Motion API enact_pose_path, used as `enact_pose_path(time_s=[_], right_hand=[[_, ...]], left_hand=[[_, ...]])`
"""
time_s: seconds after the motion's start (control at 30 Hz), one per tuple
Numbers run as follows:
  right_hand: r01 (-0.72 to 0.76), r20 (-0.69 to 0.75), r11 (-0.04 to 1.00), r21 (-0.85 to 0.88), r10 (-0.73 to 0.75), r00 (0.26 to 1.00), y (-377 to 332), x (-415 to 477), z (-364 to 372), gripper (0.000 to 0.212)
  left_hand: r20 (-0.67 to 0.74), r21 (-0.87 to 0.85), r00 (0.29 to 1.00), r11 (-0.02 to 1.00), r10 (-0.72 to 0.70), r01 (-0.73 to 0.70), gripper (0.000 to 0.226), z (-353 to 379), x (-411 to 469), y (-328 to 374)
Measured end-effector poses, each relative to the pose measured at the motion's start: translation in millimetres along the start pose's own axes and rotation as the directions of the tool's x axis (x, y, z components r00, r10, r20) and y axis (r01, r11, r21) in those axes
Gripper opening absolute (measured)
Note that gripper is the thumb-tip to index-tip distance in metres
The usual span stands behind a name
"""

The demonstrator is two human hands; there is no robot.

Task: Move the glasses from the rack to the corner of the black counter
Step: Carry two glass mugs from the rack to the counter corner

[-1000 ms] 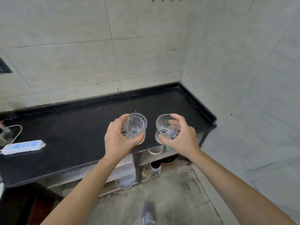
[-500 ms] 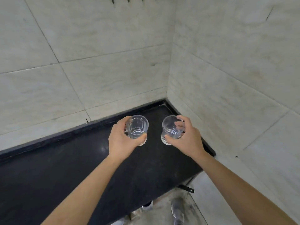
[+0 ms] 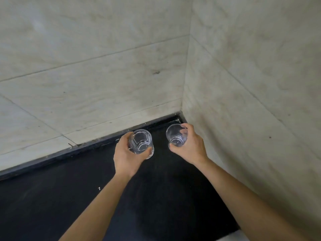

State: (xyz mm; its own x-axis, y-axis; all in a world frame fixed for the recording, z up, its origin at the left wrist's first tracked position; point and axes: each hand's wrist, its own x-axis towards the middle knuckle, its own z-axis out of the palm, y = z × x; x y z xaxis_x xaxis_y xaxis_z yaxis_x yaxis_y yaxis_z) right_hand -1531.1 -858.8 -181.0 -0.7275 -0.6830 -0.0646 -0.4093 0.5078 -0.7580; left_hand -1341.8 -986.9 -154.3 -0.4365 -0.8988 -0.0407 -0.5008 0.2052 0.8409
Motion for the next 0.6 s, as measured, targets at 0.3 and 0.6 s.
enact_pose_path(time_s=[0.3,0.6], right_hand=[[-0.049,0.092,0.996,-0.074,0.055,0.994,34,80,37,0.091],[0.021,0.148,0.967,-0.254,0.017,0.989,50,126,48,0.094]], left_hand=[[0.117,0.1,0.992,0.994,-0.056,0.044,0.077,63,76,-52],[0.187,0.124,0.978,0.99,-0.09,0.067,0.083,105,116,-67]])
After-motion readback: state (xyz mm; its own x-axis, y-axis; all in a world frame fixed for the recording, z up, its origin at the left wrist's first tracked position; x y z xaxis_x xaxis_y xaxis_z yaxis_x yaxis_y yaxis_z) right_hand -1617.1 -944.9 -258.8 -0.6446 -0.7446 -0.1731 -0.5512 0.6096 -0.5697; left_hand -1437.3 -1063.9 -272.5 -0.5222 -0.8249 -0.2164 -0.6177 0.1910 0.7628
